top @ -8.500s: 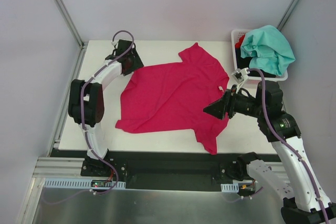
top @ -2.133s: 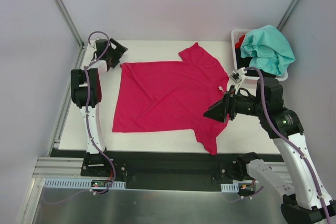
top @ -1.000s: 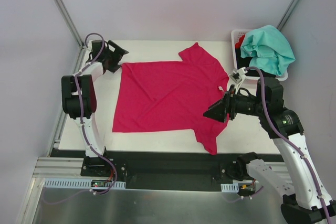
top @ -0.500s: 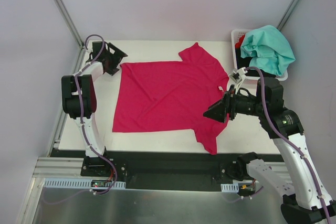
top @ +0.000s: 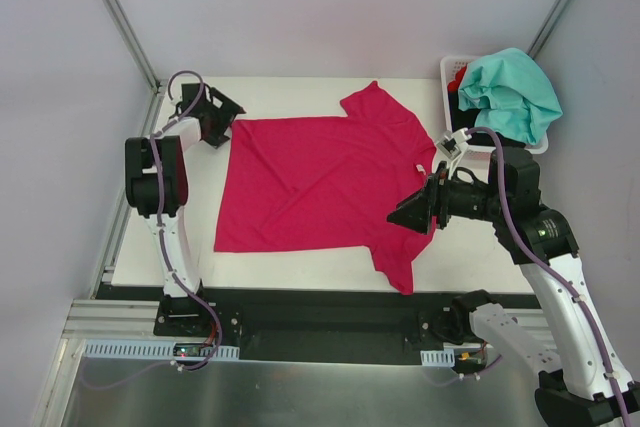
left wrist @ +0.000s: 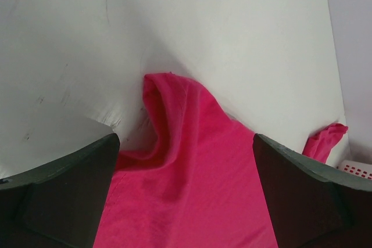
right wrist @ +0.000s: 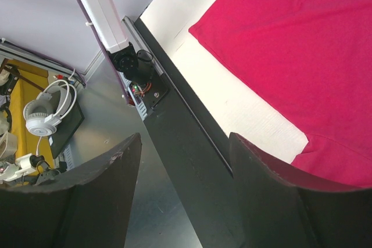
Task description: Fold and stack the t-shirts
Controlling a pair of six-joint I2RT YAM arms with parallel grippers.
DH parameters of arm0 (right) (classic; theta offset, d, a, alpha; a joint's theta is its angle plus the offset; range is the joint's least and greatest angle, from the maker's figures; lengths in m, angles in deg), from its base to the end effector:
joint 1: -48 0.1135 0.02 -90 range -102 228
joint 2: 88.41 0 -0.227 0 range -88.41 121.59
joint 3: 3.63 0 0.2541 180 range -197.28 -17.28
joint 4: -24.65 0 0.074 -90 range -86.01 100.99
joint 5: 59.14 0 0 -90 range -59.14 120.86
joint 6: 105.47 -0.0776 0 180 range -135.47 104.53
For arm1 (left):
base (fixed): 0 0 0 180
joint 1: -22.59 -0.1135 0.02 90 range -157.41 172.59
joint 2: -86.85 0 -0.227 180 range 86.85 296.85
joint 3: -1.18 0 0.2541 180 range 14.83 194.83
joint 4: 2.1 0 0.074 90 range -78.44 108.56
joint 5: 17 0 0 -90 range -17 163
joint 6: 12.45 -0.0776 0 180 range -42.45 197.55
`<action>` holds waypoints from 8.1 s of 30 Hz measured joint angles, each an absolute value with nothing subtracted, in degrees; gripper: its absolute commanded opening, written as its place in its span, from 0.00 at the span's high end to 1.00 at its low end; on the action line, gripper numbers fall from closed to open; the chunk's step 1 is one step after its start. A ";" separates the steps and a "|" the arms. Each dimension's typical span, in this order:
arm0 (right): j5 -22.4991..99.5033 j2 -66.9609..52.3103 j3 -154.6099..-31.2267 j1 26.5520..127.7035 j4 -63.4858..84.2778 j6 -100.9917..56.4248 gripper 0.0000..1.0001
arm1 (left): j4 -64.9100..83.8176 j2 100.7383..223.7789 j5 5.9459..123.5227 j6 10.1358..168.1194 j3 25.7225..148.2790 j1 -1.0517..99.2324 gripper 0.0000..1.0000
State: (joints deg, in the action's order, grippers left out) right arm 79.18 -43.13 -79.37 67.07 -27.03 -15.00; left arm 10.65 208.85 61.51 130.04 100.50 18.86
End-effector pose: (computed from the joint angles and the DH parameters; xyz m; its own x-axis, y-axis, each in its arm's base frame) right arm 0.1667 0.1189 0.3581 -0.3349 -0.1215 -0.9344 -0.8781 0.4000 0.2627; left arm 0.4970 0.0169 0.1210 -0.4301 -0.8070 -0.4045 -0.3991 0.5719 -0.7167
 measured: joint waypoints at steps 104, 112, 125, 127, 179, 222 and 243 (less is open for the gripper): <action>45.19 -8.77 -73.75 67.36 -25.50 -18.39 0.25 | 31.81 173.77 75.65 117.19 74.69 43.80 0.01; 39.24 -8.51 -70.56 67.64 -25.11 -19.50 0.25 | 39.00 166.90 79.76 118.45 67.23 48.55 0.01; 31.59 -7.50 -72.81 69.93 -26.99 -19.74 0.25 | 41.64 163.17 86.80 118.48 64.94 49.86 0.01; 29.52 -6.23 -74.36 70.22 -27.82 -19.46 0.25 | 41.99 163.21 88.07 118.48 64.92 49.99 0.01; 27.62 10.03 -79.37 66.61 -28.12 -14.56 0.25 | 44.68 185.07 82.03 120.05 74.60 48.74 0.01; 35.51 4.04 -90.01 66.79 -27.23 -14.50 0.25 | 36.49 178.79 72.85 114.54 87.08 41.03 0.01; 39.75 -10.72 -89.58 67.66 -31.55 -13.40 0.23 | 19.96 203.12 64.42 115.96 102.42 29.88 0.01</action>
